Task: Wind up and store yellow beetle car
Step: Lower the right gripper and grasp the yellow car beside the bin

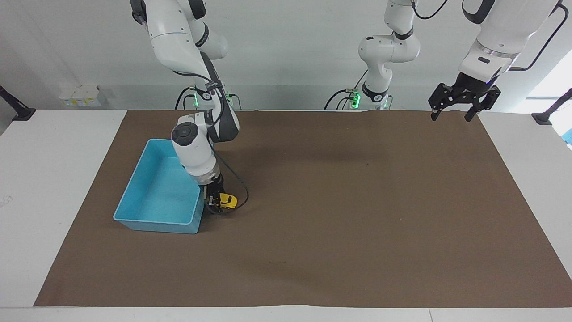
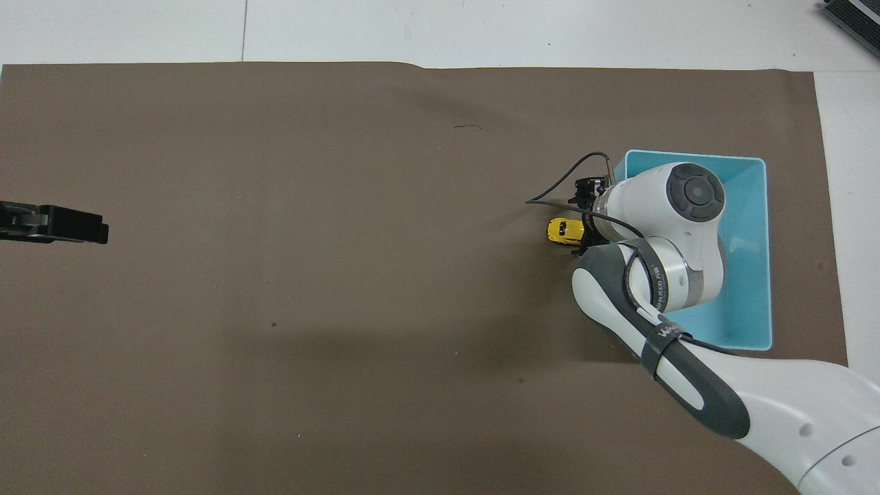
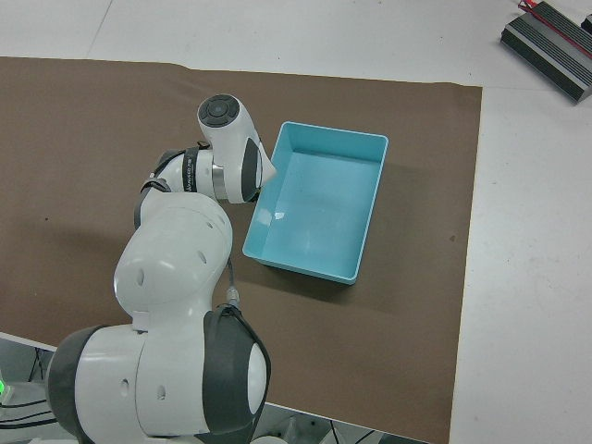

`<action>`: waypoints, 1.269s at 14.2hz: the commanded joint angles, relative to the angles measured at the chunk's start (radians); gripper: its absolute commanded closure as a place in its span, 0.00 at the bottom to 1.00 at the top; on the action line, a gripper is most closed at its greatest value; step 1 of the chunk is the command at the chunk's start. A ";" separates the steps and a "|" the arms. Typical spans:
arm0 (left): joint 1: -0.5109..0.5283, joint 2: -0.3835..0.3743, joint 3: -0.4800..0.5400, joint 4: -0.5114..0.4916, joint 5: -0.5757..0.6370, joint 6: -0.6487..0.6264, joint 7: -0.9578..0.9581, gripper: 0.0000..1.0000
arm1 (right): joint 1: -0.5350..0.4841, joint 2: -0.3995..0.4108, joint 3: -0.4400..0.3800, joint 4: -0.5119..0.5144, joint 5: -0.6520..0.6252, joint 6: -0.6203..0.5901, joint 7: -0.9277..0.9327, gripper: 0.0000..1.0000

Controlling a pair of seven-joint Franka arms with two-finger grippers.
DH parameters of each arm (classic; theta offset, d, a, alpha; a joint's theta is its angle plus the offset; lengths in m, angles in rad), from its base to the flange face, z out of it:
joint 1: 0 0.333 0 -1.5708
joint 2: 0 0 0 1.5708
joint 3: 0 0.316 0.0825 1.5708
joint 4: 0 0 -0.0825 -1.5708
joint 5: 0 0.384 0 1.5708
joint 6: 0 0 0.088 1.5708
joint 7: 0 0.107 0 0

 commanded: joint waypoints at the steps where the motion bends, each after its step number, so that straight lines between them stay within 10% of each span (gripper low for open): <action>1: 0.013 -0.008 -0.006 0.009 -0.007 -0.024 0.008 0.00 | -0.006 -0.006 0.008 -0.012 -0.025 0.023 0.038 1.00; 18: 0.013 -0.008 -0.006 0.009 -0.007 -0.024 0.008 0.00 | 0.002 -0.104 0.042 0.143 0.001 -0.277 0.031 1.00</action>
